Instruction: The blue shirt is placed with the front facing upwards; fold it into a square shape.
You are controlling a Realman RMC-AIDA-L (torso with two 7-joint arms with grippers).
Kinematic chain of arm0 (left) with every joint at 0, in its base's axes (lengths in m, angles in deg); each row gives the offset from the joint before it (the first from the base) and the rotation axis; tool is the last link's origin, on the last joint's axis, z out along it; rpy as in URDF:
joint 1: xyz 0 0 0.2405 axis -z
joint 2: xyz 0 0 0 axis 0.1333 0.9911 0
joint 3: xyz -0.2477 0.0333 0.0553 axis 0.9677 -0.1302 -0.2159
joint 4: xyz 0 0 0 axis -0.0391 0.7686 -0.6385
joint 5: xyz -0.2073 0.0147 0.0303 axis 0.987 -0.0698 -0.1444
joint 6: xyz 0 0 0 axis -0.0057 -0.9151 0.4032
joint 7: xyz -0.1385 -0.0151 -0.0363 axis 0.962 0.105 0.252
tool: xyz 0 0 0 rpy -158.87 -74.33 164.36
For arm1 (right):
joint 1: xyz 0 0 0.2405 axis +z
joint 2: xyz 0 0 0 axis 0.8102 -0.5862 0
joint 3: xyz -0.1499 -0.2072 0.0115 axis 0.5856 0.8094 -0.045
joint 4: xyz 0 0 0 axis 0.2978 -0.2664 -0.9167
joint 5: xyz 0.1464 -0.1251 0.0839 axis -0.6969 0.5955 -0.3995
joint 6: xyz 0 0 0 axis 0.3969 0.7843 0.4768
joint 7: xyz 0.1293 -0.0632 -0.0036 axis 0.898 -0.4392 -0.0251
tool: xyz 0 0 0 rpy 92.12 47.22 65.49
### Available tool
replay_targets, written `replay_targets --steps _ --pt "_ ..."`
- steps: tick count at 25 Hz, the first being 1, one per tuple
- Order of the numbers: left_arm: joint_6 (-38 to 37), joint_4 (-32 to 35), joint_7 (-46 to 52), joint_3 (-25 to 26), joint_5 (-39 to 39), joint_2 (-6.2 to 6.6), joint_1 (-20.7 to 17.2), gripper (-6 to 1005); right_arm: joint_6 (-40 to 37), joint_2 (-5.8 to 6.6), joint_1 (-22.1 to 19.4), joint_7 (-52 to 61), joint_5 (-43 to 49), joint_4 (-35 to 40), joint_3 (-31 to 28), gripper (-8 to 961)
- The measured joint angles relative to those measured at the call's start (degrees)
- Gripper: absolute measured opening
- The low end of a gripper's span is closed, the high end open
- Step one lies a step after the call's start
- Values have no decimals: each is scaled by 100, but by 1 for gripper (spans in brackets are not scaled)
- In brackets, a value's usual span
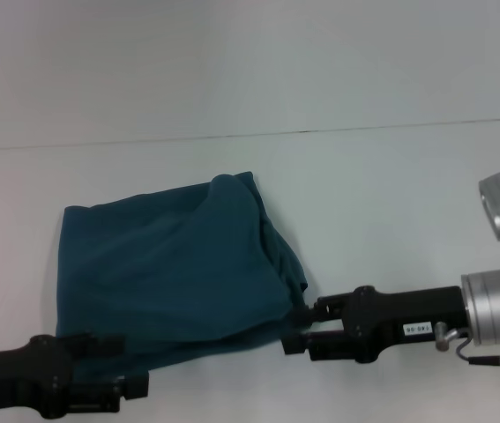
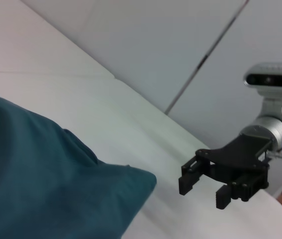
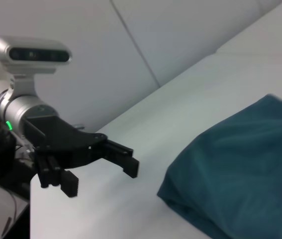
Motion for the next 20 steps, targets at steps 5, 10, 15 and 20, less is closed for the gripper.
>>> replay_targets --steps 5,10,15,20 --pt "82 5 -166 -176 -72 -27 -7 950 37 -10 30 -38 -39 -222 146 558" --pt "161 -14 -178 -308 -231 -46 22 950 127 -13 0 -83 -21 -280 253 571" --pt "228 -13 -6 -299 -210 -72 41 950 223 -15 -2 -4 -44 -275 247 602" --pt "252 -21 176 -279 -174 -149 124 950 241 -25 23 27 -189 -326 249 627"
